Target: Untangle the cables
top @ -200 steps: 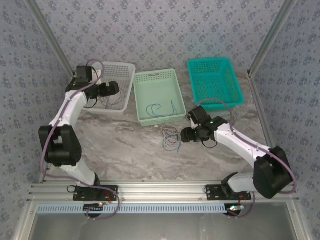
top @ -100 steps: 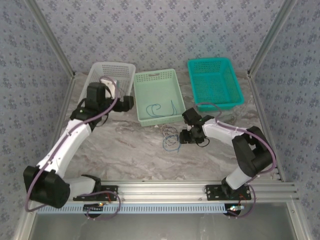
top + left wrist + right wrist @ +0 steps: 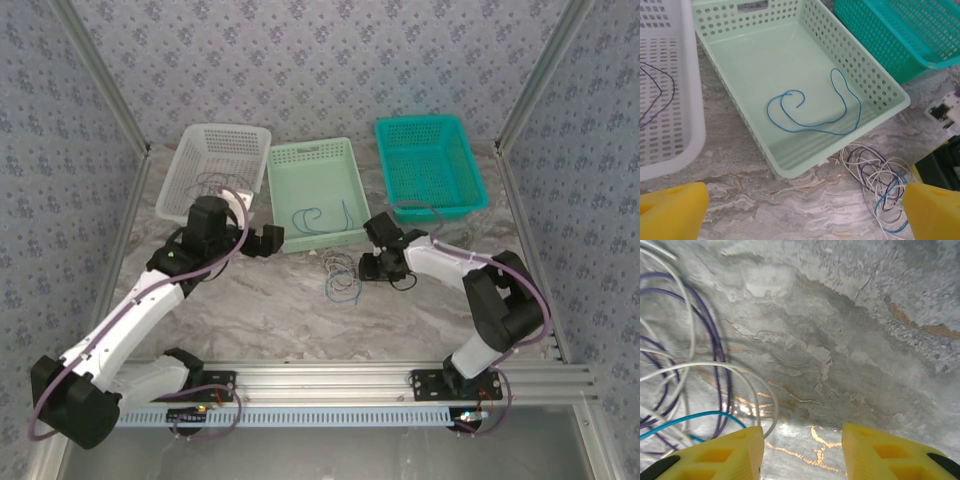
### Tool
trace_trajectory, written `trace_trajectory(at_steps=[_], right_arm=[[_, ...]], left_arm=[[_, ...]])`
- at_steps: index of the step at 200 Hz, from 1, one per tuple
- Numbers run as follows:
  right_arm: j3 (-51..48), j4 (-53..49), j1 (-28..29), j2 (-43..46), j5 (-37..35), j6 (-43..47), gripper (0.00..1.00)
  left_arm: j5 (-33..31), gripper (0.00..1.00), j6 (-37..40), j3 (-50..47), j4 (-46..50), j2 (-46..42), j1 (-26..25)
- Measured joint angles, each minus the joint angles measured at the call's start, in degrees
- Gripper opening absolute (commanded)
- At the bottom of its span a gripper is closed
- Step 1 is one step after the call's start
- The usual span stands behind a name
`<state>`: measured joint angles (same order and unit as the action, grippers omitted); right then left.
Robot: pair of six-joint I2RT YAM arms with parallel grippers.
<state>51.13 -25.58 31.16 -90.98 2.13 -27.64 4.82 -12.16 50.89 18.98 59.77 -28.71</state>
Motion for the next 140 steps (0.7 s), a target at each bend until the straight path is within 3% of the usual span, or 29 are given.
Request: trace_trajectory(at_steps=[36,92,140], right_arm=[[0.1,0.2,0.0,2.3,0.0,-0.1,0.49],[2.0,0.6,0.0,-3.0,0.0,0.0,0.48],[2.0,1.9,0.1,-4.2,-1.0,-0.1,0.37]], left_arm=[[-0.2,0.99,0.0,-1.9,-0.2,-0.1,-2.6],[-0.2,0.99,-0.4,-2.5,-2.5,-0.1,-4.9],[-0.4,0.99,-0.6,-3.1,-2.5,-0.1,-4.9]])
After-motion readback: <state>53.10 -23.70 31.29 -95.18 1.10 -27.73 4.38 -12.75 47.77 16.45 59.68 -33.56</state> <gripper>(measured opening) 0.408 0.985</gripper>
